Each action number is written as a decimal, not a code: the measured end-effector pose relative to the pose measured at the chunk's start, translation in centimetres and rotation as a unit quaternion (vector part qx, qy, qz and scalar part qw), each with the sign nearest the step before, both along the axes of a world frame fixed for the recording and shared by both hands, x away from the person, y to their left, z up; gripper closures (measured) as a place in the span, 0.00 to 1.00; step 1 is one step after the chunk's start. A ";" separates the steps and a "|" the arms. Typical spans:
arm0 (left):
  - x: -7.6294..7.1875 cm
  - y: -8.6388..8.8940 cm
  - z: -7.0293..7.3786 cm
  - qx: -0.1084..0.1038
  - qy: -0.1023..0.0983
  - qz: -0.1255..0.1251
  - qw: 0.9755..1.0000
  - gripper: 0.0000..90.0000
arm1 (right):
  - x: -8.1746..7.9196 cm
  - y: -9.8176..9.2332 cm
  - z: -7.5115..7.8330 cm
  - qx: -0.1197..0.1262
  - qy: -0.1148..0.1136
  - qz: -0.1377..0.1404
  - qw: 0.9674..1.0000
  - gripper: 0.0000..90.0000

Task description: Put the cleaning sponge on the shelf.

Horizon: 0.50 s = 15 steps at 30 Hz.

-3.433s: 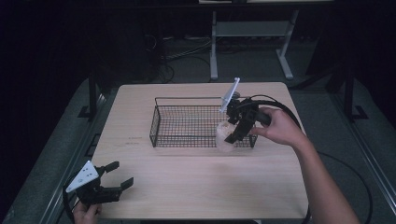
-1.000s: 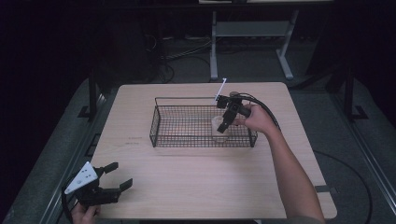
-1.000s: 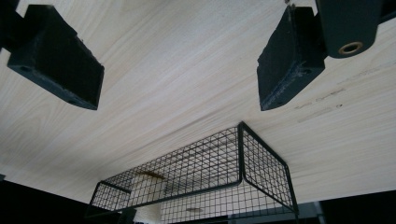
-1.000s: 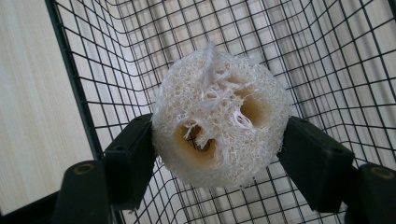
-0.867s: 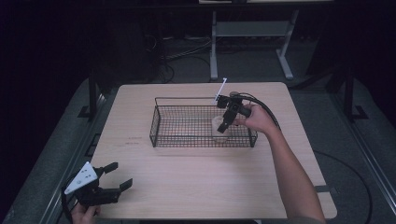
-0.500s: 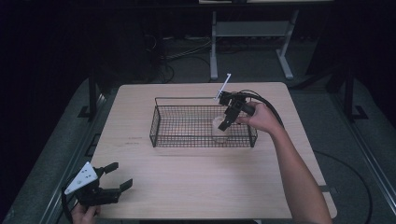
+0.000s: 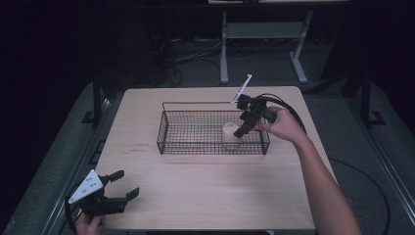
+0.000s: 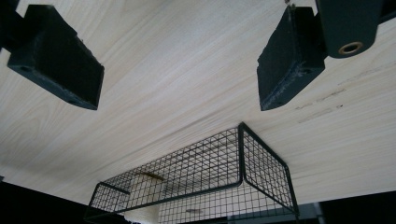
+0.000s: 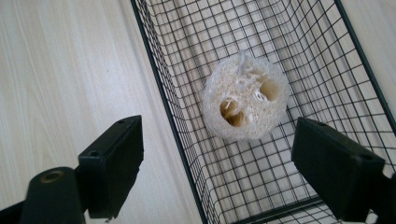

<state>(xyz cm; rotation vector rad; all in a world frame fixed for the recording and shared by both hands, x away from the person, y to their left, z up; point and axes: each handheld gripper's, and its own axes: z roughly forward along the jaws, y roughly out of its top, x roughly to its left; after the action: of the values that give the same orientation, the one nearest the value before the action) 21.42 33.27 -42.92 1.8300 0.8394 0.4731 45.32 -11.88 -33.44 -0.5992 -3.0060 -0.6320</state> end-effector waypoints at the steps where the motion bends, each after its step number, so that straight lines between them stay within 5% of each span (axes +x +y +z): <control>1: 0.0 0.0 0.0 0.001 0.000 -0.001 1.000 0.16 | -0.1 -0.1 0.0 0.000 0.001 0.000 1.000 0.18; 15: 0.0 -0.1 0.0 0.002 -0.001 0.000 1.000 0.16 | -1.1 -1.3 0.1 0.002 0.003 -0.007 1.000 0.18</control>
<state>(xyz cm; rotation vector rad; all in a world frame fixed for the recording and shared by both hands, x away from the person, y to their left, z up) 21.43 33.12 -42.93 1.8334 0.8374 0.4769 44.20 -13.14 -33.32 -0.6202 -2.9975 -0.6368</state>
